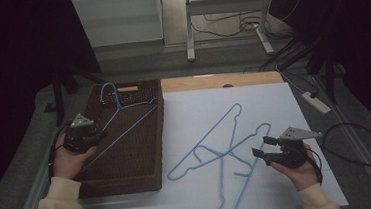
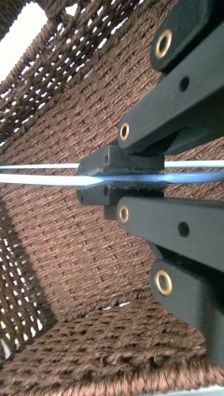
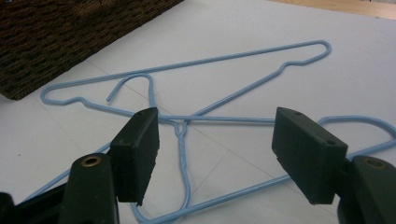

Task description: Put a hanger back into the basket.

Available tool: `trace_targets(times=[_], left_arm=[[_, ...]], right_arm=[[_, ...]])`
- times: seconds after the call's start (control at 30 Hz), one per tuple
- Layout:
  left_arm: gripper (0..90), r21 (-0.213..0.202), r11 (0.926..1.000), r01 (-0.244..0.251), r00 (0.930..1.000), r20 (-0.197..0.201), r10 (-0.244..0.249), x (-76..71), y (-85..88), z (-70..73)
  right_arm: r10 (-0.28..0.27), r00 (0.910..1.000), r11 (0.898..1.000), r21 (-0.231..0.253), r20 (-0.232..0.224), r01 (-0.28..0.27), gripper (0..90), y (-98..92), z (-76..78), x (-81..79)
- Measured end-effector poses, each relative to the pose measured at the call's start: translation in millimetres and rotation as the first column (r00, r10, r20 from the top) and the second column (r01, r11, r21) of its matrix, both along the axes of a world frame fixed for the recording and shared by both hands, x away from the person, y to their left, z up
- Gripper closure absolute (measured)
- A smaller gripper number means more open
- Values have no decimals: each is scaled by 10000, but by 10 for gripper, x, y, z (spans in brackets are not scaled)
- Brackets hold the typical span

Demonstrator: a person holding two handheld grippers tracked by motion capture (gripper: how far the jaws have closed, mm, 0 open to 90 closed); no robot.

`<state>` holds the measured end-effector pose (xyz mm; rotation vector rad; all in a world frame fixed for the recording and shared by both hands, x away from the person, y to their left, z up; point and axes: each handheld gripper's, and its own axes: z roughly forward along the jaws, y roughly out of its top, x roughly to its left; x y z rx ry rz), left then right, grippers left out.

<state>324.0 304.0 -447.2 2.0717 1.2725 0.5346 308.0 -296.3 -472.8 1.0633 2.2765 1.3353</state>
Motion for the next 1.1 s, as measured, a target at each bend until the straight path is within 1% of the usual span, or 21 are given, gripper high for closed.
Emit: trace_targets(times=[0.03, 0.07, 0.1, 0.13, 0.17, 0.2, 0.27, 0.3, 0.33, 0.4, 0.47, 0.57, 0.63, 0.7, 0.77, 0.83, 0.93, 1.0, 1.03, 1.07, 1.1], left_arm=[[863, 83, 10000, -20, 10000, -72, 20, 11, -5, -2], [862, 252, 9997, -46, 9998, -196, 51, 25, -11, -3], [861, 630, 9980, -60, 9981, -615, 99, 62, -20, -16], [860, 864, 9962, -116, 9971, -743, 180, 79, -24, -25], [860, 864, 9962, -116, 9971, -743, 180, 79, -24, -25], [860, 958, 9952, -180, 9950, -957, 272, 101, -20, -34], [860, 992, 9946, -289, 9928, -1132, 401, 123, -17, -44], [859, 1105, 9933, -339, 9891, -1386, 491, 145, -22, -59], [858, 1105, 9933, -339, 9891, -1386, 491, 145, -22, -59], [856, 1264, 9912, -388, 9801, -1883, 624, 180, -28, -91], [856, 1436, 9883, -511, 9752, -2063, 804, 200, -32, -115], [856, 1678, 9836, -659, 9657, -2375, 1052, 232, -38, -147], [853, 1919, 9790, -687, 9528, -2782, 1214, 268, -44, -184], [848, 2069, 9754, -764, 9440, -2999, 1376, 292, -47, -212], [844, 2243, 9709, -845, 9393, -3072, 1527, 306, -55, -229], [841, 2391, 9674, -836, 9366, -3125, 1582, 313, -66, -234], [829, 2488, 9650, -829, 9366, -3113, 1607, 313, -70, -245], [794, 2559, 9629, -854, 9406, -2980, 1626, 309, -74, -239], [750, 2630, 9607, -888, 9435, -2870, 1657, 306, -73, -233], [677, 2598, 9611, -943, 9483, -2704, 1661, 299, -73, -224], [635, 2615, 9599, -1013, 9519, -2548, 1699, 290, -73, -210]], right_arm=[[0, 10000, 10000, 0, 0, 0, 329, 0, 0, 0], [-2, 10000, 10000, 22, -1, 2, 329, -1, -1, 1], [-8, 10000, 10000, 50, -14, 8, 328, 0, -2, 1], [-6, 10000, 10000, 42, -25, 7, 328, 1, -2, 2], [-6, 10000, 10000, 42, -25, 7, 328, 1, -2, 2], [0, 10000, 10000, 32, -37, 0, 328, 3, -3, 3], [40, 10000, 10000, 14, -58, -40, 328, 11, -5, 5], [45, 10000, 10000, 12, -50, -45, 328, 12, -7, 7], [45, 10000, 10000, 12, -50, -45, 328, 12, -7, 7], [39, 10000, 10000, 8, -65, -39, 327, 14, -10, 12], [58, 10000, 10000, -8, -71, -58, 328, 16, -10, 12], [89, 9999, 10000, -34, -93, -90, 328, 19, -10, 14], [78, 9999, 10000, -43, -110, -78, 327, 24, -16, 17], [77, 9999, 10000, -22, -118, -77, 327, 23, -18, 19], [76, 9999, 10000, -23, -118, -76, 327, 19, -16, 20], [76, 9999, 10000, -5, -129, -76, 327, 16, -16, 21], [90, 9999, 10000, -31, -133, -91, 327, 19, -18, 22], [90, 9999, 10000, -27, -127, -90, 327, 23, -18, 19], [90, 9999, 10000, -11, -121, -90, 327, 24, -18, 19], [84, 9999, 10000, -4, -110, -84, 327, 23, -17, 18], [80, 9999, 10000, 0, -110, -80, 327, 23, -16, 18]])
